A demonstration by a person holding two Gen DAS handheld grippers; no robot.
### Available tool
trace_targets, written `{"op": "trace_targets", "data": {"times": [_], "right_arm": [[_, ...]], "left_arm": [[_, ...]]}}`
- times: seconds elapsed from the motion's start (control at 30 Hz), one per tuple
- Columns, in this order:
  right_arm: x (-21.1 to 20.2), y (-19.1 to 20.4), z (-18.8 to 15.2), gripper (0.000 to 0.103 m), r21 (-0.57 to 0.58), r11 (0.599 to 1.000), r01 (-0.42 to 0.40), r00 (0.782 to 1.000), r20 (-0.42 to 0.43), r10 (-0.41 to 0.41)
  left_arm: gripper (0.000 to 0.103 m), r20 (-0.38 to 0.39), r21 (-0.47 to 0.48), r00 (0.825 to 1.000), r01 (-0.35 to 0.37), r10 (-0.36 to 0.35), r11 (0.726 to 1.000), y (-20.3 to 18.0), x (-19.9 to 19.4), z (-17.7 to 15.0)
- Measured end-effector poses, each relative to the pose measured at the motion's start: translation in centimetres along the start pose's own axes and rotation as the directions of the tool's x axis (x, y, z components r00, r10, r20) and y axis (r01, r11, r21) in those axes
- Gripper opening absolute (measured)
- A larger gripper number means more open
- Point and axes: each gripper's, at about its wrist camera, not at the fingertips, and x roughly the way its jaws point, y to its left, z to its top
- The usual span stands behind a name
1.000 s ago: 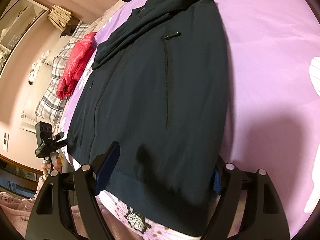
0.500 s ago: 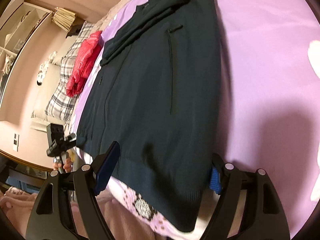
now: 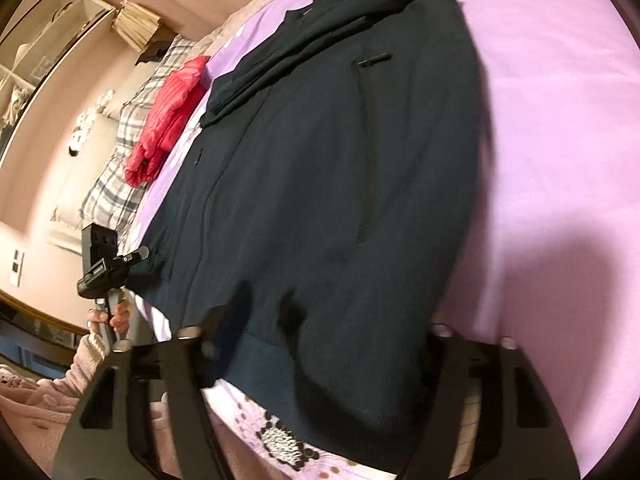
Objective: Fold large clothes
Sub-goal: 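Grasp the jacket hem with the left gripper while the right gripper grasps it too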
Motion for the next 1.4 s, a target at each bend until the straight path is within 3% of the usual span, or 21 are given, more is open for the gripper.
{"op": "trace_targets", "data": {"times": [0.07, 0.23, 0.37, 0.6, 0.8, 1.03, 1.4], "right_arm": [[-0.2, -0.4, -0.2, 0.035, 0.025, 1.000, 0.002, 1.000, 0.013, -0.003], [-0.4, 0.4, -0.2, 0.025, 0.012, 1.000, 0.010, 0.999, 0.044, -0.011], [-0.9, 2.2, 1.0, 0.021, -0.032, 0.999, -0.038, 0.996, 0.082, 0.040], [-1.6, 5.4, 3.1, 0.021, -0.102, 0.989, -0.110, 0.984, 0.127, 0.123], [-3.9, 7.2, 4.2, 0.020, -0.144, 0.975, -0.170, 0.957, 0.212, 0.198], [-3.6, 6.8, 3.6, 0.019, -0.129, 0.979, -0.156, 0.962, 0.206, 0.180], [-4.6, 6.8, 3.4, 0.018, -0.145, 0.972, -0.183, 0.952, 0.220, 0.212]], "left_arm": [[0.042, 0.001, -0.022, 1.000, -0.019, 0.019, 1.000, 0.4, -0.1, 0.1], [0.022, 0.020, -0.067, 0.999, -0.039, 0.040, 0.997, 0.2, -0.3, 0.3], [0.013, 0.078, -0.071, 0.997, 0.002, 0.003, 0.997, -0.9, -1.5, 0.7], [0.010, 0.151, -0.012, 0.988, 0.036, -0.033, 0.999, -4.2, -2.9, 1.5], [0.009, 0.196, 0.031, 0.978, 0.063, -0.068, 0.998, -6.0, -4.1, 2.0], [0.009, 0.172, 0.045, 0.985, 0.000, -0.008, 0.999, -6.7, -3.5, 1.8], [0.009, 0.195, 0.074, 0.979, 0.040, -0.054, 0.996, -7.7, -3.9, 1.8]]}}
